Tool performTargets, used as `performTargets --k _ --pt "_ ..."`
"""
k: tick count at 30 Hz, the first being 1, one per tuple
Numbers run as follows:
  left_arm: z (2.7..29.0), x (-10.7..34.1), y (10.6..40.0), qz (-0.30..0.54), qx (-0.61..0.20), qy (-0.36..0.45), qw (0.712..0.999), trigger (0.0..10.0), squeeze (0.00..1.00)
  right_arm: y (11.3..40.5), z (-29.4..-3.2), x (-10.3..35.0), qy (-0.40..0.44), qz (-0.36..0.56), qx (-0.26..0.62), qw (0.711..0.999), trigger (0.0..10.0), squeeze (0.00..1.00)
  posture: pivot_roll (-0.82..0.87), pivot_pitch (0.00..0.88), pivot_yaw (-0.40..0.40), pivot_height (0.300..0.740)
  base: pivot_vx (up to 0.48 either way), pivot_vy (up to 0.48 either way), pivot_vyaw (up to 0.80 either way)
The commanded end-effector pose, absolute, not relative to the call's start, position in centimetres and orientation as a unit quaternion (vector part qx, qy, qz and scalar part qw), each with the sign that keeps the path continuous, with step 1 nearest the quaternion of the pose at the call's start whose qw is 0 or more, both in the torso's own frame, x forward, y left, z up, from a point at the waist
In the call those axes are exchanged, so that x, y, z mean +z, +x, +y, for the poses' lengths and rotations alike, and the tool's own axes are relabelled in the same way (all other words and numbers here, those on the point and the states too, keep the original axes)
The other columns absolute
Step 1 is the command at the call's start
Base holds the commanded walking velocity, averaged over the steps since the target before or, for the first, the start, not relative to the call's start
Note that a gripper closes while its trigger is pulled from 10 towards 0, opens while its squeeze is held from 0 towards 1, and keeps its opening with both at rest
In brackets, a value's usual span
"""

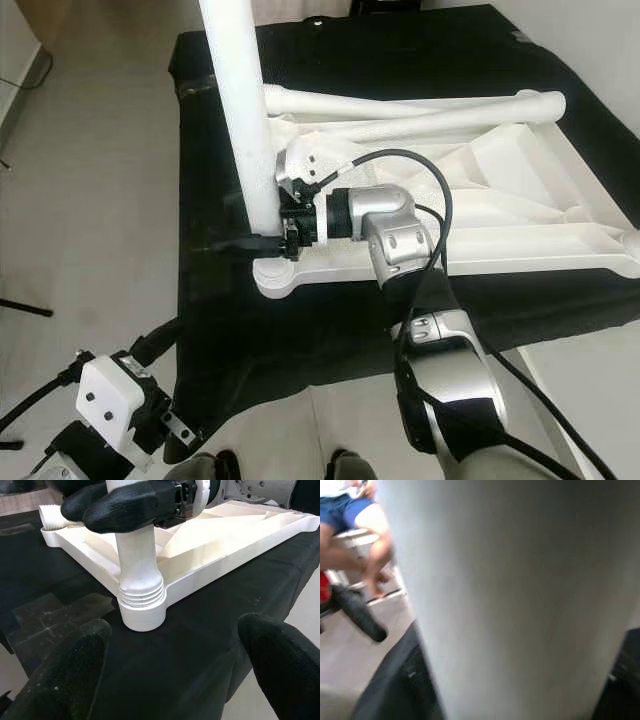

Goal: Building children table

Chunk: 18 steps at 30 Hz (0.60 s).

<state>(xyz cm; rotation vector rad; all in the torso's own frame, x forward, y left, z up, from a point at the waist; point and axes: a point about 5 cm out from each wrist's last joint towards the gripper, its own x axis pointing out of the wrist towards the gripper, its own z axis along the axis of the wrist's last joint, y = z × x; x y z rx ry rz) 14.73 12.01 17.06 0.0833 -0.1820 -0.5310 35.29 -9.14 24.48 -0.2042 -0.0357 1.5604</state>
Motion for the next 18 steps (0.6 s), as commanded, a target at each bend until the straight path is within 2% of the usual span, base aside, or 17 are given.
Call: performTargets --k 1,7,8,9,10,11,12,14,15,16,17,18 --pt "11.8 17.0 14.4 -0.085 -0.263 0.04 0.96 10.0 0.0 35.1 -9.7 23.6 -0.088 0.004 0.723 0.685 0.0 0.0 0.15 0.239 -0.031 0.74 0.0 0.0 0.0" --pt "11.8 17.1 14.4 -0.088 -0.257 0.042 0.961 10.0 0.0 35.0 -11.9 22.0 -0.078 0.03 0.713 0.696 0.0 0.0 0.14 0.245 -0.029 0.74 0.0 0.0 0.0" --pt "11.9 17.1 14.4 -0.088 -0.255 0.043 0.962 10.0 0.0 34.9 -12.4 21.5 -0.074 0.031 0.704 0.705 0.0 0.0 0.13 0.244 -0.027 0.74 0.0 0.0 0.0" --pt "12.0 17.1 14.5 -0.09 -0.252 0.043 0.963 10.0 0.0 34.9 -12.9 20.8 -0.075 0.027 0.676 0.733 0.0 0.0 0.12 0.244 -0.025 0.74 0.0 0.0 0.0" --pt "12.0 17.1 14.5 -0.09 -0.252 0.043 0.963 10.0 0.0 34.9 -12.9 20.8 -0.075 0.027 0.676 0.733 0.0 0.0 0.12 0.244 -0.025 0.74 0.0 0.0 0.0" --pt "12.0 17.1 14.5 -0.09 -0.251 0.044 0.963 10.0 0.0 34.9 -13.0 20.6 -0.078 0.023 0.66 0.747 0.0 0.0 0.12 0.245 -0.025 0.74 0.0 0.0 0.0" --pt "12.2 17.1 14.6 -0.09 -0.245 0.046 0.964 10.0 0.0 34.9 -13.1 20.2 -0.077 0.025 0.626 0.775 0.0 0.0 0.11 0.248 -0.031 0.74 0.0 0.0 0.0" --pt "12.2 17.1 14.6 -0.09 -0.245 0.046 0.964 10.0 0.0 34.9 -13.1 20.2 -0.077 0.025 0.626 0.775 0.0 0.0 0.11 0.248 -0.031 0.74 0.0 0.0 0.0" --pt "12.2 17.2 14.6 -0.091 -0.24 0.047 0.965 10.0 0.0 34.9 -13.1 19.8 -0.076 0.027 0.605 0.792 0.0 0.0 0.11 0.248 -0.031 0.74 0.0 0.0 0.0" --pt "12.2 17.2 14.6 -0.091 -0.24 0.047 0.965 10.0 0.0 34.9 -13.1 19.8 -0.076 0.027 0.605 0.792 0.0 0.0 0.11 0.248 -0.031 0.74 0.0 0.0 0.0" --pt "12.7 17.2 14.5 -0.09 -0.22 0.056 0.97 10.0 0.0 34.4 -12.4 18.9 -0.047 0.053 0.534 0.842 0.0 0.0 0.09 0.252 -0.033 0.74 0.0 0.0 0.0" --pt "13.2 17.1 14.5 -0.085 -0.194 0.068 0.975 10.0 0.0 33.8 -12.1 18.0 -0.033 0.084 0.396 0.914 0.0 0.0 0.06 0.262 -0.021 0.74 0.0 0.0 0.0"
